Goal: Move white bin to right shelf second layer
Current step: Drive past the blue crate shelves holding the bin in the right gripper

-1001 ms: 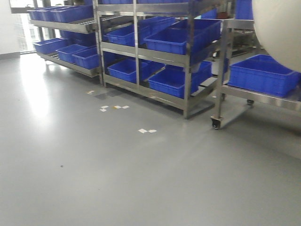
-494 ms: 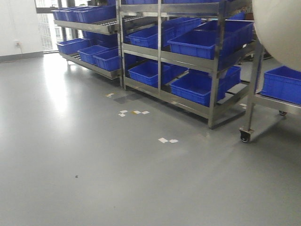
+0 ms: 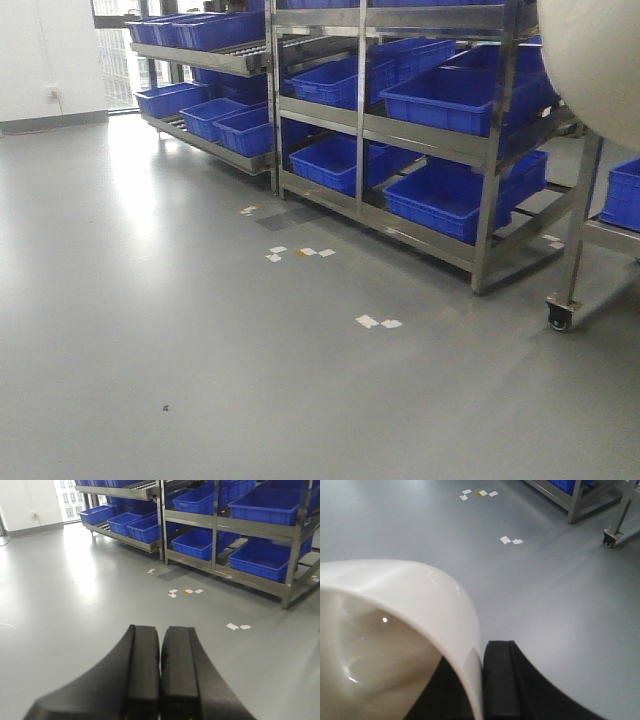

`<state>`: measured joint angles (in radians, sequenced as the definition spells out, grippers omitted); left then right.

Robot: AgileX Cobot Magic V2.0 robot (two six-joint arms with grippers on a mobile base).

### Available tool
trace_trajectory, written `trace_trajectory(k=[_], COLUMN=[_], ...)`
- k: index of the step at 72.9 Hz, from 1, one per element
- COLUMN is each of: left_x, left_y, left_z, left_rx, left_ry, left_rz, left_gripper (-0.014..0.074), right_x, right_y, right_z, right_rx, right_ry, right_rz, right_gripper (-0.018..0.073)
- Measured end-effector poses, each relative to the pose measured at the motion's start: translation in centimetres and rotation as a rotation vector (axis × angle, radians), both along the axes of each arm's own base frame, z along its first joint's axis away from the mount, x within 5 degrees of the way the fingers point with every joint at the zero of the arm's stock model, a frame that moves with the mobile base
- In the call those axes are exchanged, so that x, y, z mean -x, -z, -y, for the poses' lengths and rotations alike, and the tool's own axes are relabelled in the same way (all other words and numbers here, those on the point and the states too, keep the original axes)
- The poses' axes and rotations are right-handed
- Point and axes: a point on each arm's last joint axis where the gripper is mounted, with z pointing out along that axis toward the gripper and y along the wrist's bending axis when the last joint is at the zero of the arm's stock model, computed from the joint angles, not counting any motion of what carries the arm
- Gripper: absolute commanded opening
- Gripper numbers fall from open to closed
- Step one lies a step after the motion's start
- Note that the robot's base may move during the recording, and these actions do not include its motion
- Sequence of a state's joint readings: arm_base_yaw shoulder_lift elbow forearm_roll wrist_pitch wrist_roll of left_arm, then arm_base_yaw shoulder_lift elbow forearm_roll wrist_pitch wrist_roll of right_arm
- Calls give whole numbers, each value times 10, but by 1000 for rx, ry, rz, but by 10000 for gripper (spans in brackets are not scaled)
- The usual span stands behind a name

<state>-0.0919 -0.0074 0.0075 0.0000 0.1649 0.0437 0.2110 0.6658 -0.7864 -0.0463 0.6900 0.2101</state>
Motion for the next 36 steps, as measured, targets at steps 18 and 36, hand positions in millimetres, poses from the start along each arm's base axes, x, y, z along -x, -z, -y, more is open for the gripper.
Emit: trace_trajectory(k=[18,36], left_x=[0,0], left_y=[0,0], left_z=[0,0], left_rx=[0,0], left_ry=[0,0], left_rz=[0,0], left_gripper=[85,85], right_x=[0,0], right_y=[0,0], right_z=[0,0], right_rx=[0,0], right_ry=[0,0], right_rz=[0,0], right_gripper=[55,55])
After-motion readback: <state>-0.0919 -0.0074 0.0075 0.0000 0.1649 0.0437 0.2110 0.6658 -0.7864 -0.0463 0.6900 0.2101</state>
